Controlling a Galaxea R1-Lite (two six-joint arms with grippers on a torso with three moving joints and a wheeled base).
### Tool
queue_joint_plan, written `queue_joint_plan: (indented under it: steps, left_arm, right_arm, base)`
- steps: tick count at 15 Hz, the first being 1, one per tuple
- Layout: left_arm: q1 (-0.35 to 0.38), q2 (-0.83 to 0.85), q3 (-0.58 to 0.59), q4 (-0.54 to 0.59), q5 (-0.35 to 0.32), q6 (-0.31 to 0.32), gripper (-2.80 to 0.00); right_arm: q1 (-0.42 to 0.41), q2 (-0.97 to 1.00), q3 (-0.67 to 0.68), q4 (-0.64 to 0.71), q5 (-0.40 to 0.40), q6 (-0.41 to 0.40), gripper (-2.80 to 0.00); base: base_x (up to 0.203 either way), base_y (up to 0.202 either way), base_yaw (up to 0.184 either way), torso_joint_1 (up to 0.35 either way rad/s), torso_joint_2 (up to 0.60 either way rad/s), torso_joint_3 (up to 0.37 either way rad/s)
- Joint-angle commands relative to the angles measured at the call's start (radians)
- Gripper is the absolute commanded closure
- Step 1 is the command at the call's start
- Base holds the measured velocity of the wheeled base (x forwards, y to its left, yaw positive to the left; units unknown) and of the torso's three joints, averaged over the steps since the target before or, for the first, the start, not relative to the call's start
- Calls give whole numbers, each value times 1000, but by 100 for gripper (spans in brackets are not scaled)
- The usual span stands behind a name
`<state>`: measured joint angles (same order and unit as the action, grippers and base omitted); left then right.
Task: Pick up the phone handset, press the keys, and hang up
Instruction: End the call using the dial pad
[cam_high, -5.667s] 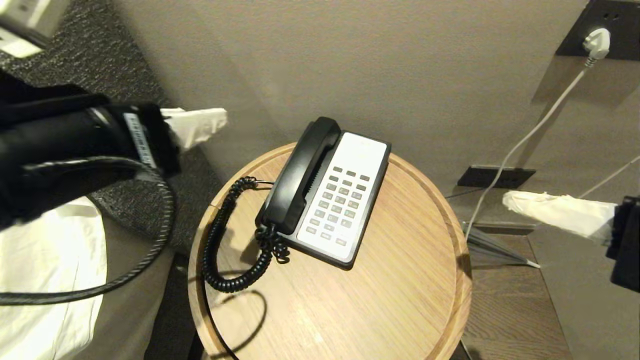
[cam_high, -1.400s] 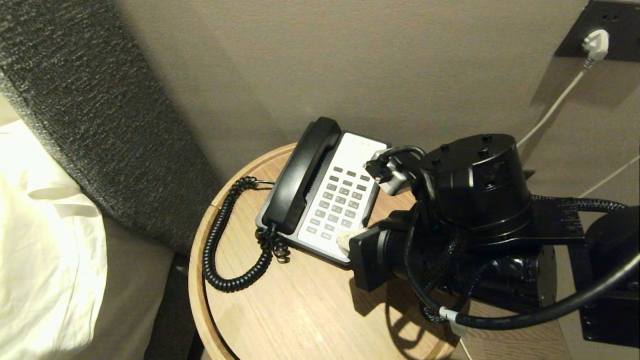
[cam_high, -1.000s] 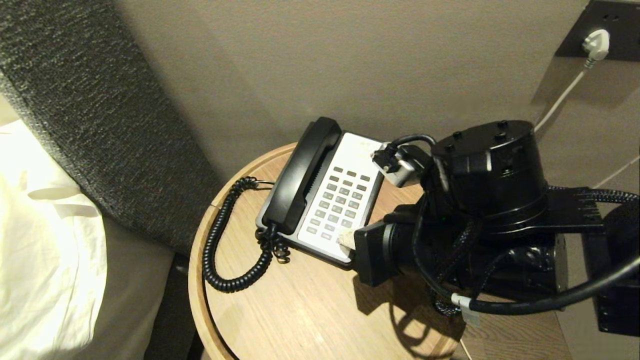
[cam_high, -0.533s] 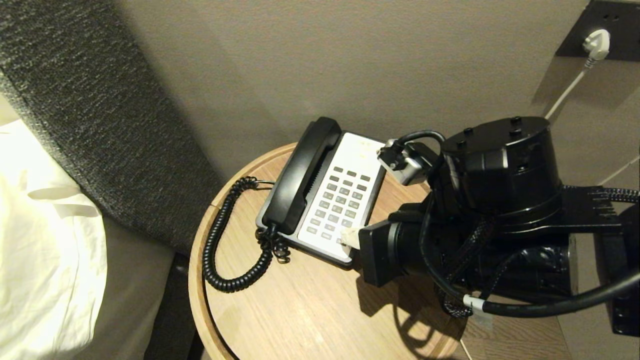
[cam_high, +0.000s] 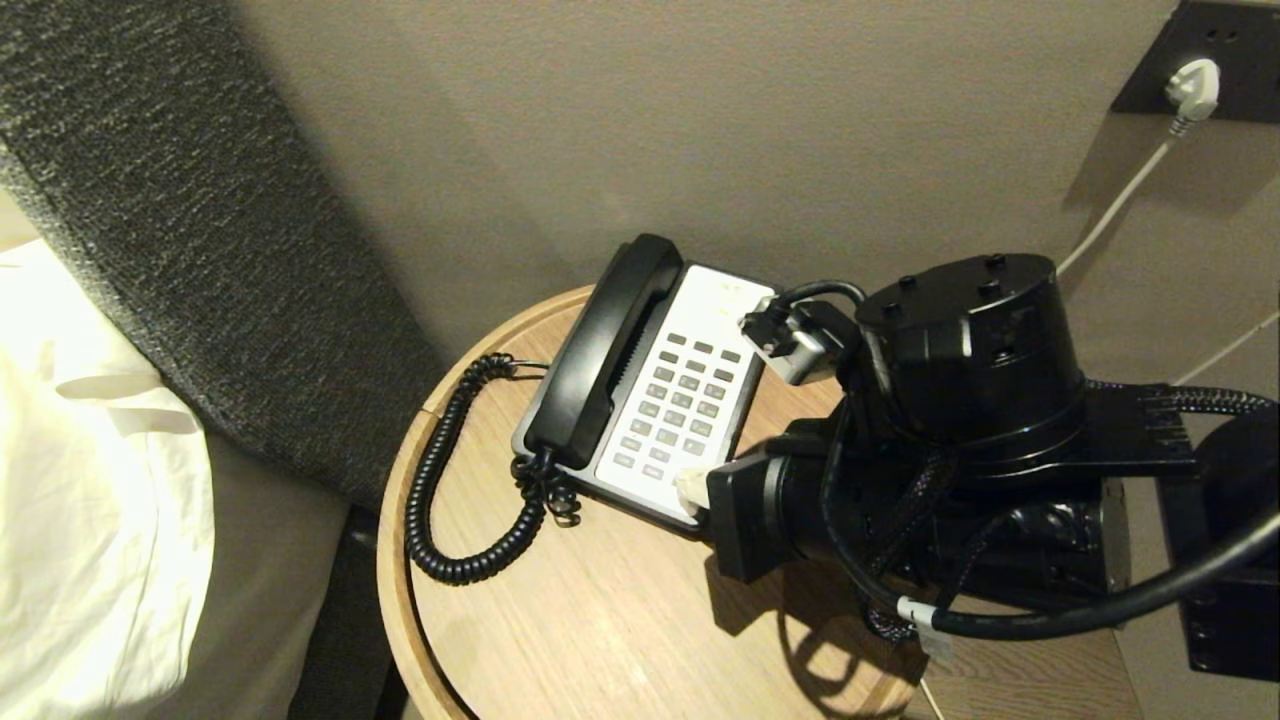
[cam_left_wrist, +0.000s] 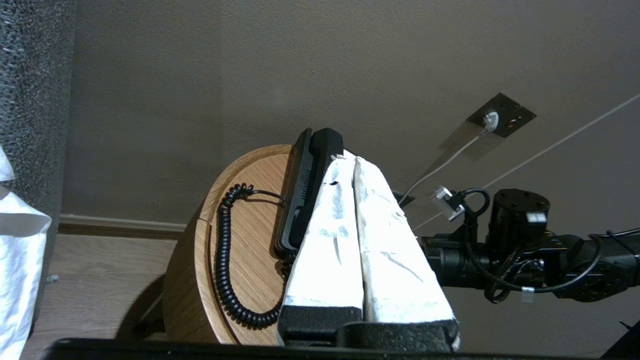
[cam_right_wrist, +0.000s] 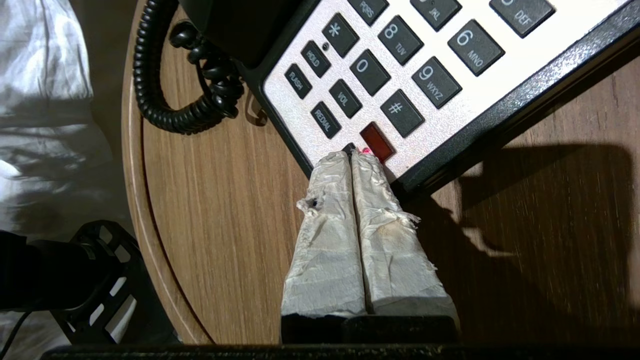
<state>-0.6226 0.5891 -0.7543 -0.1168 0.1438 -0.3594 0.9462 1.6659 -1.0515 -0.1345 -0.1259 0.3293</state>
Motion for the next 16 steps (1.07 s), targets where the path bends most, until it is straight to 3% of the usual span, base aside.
queue_joint_plan:
  steps: [1,16]
  left_arm:
    - [0,0,0,-1,0,-5,0]
    - [0,-17,24,0,-4,-6,0]
  right_arm:
    - [-1,15,3,-2,-1,1,0]
    - [-1,-15,2,-28,-7,-3,0]
  base:
    - [0,0,0,0,0,0]
    - [0,0,0,0,0,0]
